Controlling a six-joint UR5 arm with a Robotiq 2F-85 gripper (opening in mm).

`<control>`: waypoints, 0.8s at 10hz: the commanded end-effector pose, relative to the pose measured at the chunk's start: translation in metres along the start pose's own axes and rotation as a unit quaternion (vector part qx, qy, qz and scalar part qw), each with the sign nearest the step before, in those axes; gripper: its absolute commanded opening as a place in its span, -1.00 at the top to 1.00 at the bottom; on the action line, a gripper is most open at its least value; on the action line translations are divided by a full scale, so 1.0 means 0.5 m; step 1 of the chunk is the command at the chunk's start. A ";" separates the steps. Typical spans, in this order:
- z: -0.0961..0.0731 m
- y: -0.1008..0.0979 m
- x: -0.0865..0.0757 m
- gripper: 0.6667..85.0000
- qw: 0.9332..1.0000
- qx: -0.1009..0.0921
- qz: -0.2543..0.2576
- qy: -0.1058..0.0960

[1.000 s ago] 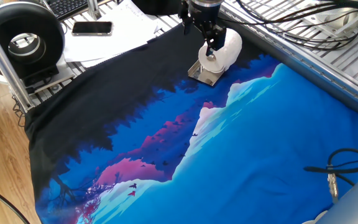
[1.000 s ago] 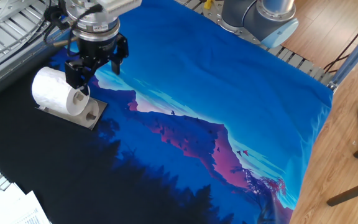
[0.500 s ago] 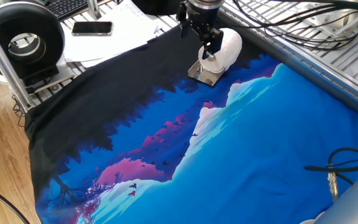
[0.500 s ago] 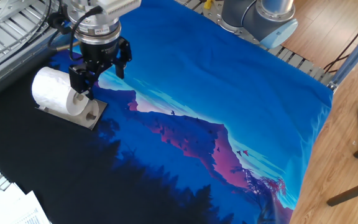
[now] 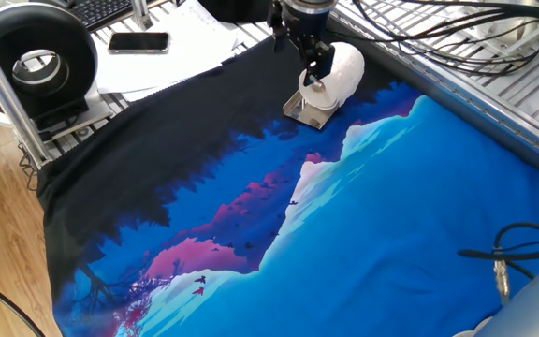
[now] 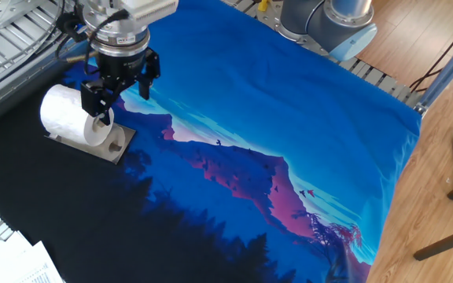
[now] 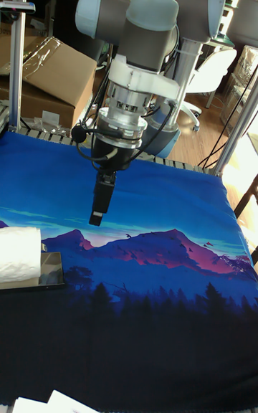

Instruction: Take the roll of paper down from the shelf

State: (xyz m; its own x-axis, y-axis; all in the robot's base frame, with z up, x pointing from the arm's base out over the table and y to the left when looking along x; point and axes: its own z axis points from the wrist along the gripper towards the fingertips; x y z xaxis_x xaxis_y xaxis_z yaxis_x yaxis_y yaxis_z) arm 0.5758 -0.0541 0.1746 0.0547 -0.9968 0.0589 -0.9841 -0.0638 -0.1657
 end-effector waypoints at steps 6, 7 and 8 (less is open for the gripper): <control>0.035 0.111 0.090 -1.00 0.987 -0.074 -0.145 -0.001; 0.048 0.131 0.104 -1.00 0.988 -0.070 -0.134 -0.029; 0.050 0.146 0.150 -1.00 0.986 -0.071 -0.148 -0.028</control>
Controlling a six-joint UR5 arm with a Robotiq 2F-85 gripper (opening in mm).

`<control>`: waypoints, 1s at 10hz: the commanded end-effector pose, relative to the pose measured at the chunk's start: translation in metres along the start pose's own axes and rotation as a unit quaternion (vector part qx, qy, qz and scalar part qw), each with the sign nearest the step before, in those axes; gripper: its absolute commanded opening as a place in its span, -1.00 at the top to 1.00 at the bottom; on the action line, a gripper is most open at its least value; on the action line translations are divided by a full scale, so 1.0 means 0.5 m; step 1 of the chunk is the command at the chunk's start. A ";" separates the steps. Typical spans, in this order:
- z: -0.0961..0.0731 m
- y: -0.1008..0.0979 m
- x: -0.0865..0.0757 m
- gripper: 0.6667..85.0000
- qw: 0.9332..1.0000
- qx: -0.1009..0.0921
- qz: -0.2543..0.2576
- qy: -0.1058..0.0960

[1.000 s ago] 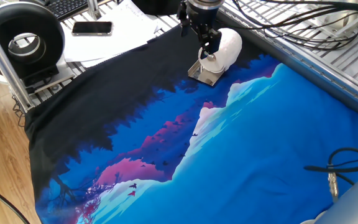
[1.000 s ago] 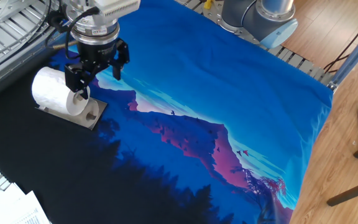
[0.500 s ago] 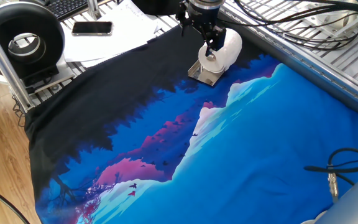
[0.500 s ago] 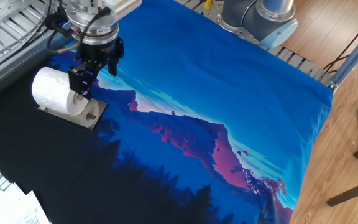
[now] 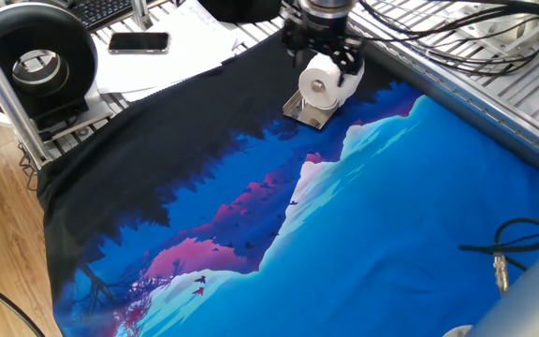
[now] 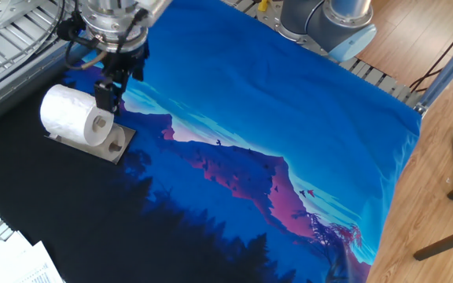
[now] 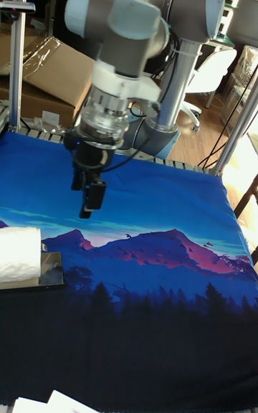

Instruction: Take the roll of paper down from the shelf

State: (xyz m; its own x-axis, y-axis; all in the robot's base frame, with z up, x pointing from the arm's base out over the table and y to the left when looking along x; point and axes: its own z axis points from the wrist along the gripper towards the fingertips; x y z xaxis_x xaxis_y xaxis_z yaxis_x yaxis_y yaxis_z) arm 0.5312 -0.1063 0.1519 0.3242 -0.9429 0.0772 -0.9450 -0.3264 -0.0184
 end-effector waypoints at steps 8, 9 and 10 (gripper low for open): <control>0.032 0.013 0.221 -1.00 0.999 0.048 0.004 0.018; 0.041 0.008 0.219 -1.00 0.999 0.051 0.006 0.018; 0.053 0.004 0.217 -1.00 0.998 0.053 0.006 0.017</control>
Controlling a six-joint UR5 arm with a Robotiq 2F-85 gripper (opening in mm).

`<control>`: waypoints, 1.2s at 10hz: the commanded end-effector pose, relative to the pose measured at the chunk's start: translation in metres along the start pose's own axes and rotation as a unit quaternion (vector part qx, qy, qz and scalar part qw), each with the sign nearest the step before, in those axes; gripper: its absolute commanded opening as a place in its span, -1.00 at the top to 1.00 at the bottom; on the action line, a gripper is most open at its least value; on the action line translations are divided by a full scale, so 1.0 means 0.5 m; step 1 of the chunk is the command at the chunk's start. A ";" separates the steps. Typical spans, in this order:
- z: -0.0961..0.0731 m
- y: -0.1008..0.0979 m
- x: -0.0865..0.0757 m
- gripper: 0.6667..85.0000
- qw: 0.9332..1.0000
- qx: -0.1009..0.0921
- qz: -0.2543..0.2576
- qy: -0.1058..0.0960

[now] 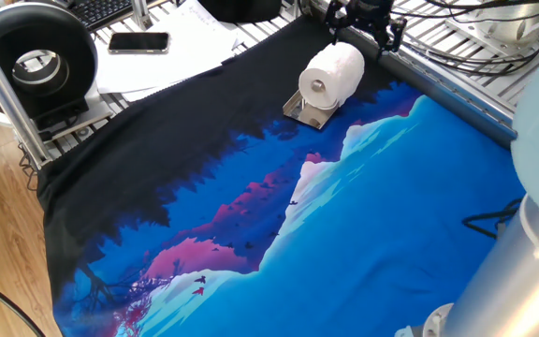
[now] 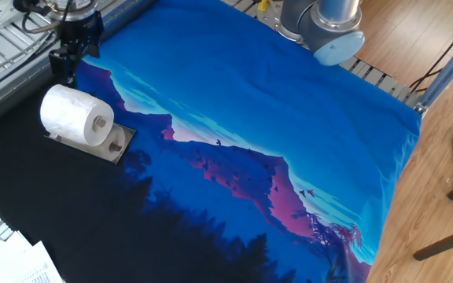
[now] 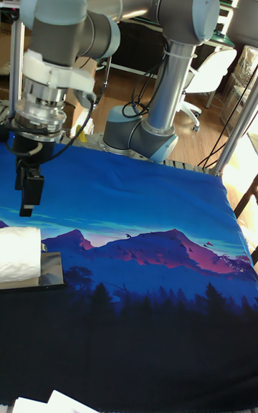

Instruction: Take the roll of paper down from the shelf

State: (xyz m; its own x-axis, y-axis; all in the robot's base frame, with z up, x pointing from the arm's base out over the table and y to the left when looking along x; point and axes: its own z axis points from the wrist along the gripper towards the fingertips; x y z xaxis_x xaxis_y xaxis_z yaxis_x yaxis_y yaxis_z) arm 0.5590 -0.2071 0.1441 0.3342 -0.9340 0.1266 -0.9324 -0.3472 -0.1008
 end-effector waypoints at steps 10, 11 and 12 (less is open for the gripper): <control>0.035 0.000 0.031 -1.00 0.999 0.005 0.037 0.019; 0.047 -0.001 0.026 -1.00 1.000 0.002 0.026 0.011; 0.073 -0.010 0.034 -1.00 1.000 0.003 0.006 0.006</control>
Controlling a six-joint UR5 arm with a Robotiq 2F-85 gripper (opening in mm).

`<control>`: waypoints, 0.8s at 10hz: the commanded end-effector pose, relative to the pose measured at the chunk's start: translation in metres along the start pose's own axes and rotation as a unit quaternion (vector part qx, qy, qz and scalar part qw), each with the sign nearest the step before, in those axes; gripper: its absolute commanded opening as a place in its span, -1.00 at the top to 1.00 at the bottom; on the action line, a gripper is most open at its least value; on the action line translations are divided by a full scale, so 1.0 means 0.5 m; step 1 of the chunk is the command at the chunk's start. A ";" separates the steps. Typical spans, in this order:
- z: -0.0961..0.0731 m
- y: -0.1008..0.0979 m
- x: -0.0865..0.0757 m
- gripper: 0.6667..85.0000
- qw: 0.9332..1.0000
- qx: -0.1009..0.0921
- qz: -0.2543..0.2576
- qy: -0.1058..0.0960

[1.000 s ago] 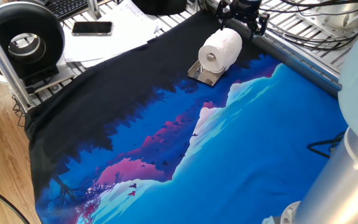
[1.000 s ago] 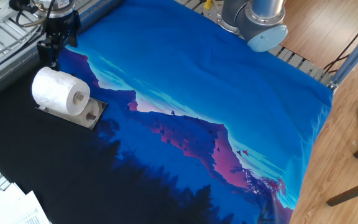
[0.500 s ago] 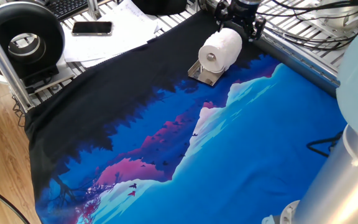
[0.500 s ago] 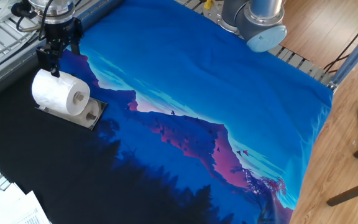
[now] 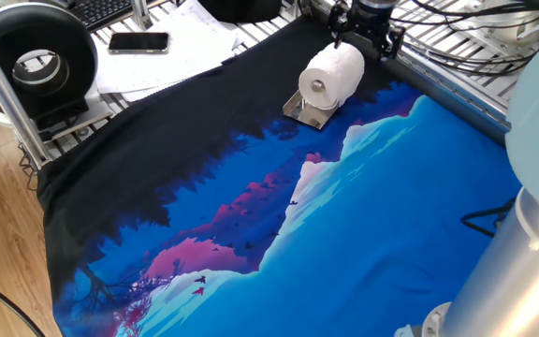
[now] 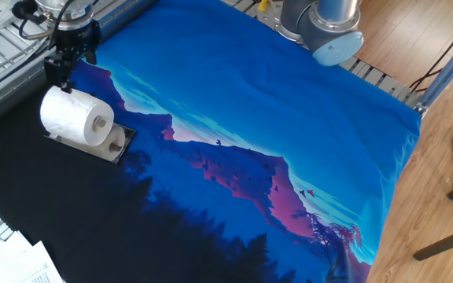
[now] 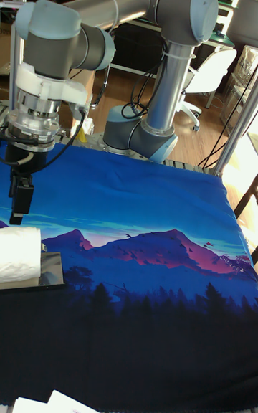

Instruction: Take the roll of paper down from the shelf

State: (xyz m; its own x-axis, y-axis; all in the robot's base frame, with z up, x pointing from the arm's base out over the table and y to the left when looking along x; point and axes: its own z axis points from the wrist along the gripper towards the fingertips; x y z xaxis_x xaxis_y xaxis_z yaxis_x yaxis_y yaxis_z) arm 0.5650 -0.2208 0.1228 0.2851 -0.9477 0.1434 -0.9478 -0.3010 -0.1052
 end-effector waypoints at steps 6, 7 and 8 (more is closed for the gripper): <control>0.071 -0.073 -0.004 -1.00 0.999 0.039 0.006 -0.034; 0.073 -0.078 -0.005 -1.00 0.999 0.042 0.006 -0.033; 0.077 -0.090 -0.011 -1.00 0.998 0.050 0.004 -0.037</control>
State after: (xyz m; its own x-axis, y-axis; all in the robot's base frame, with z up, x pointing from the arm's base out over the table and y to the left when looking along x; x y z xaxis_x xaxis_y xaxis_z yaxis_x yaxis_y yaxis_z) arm 0.6004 -0.2143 0.0916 0.2984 -0.9502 0.0905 -0.9359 -0.3098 -0.1676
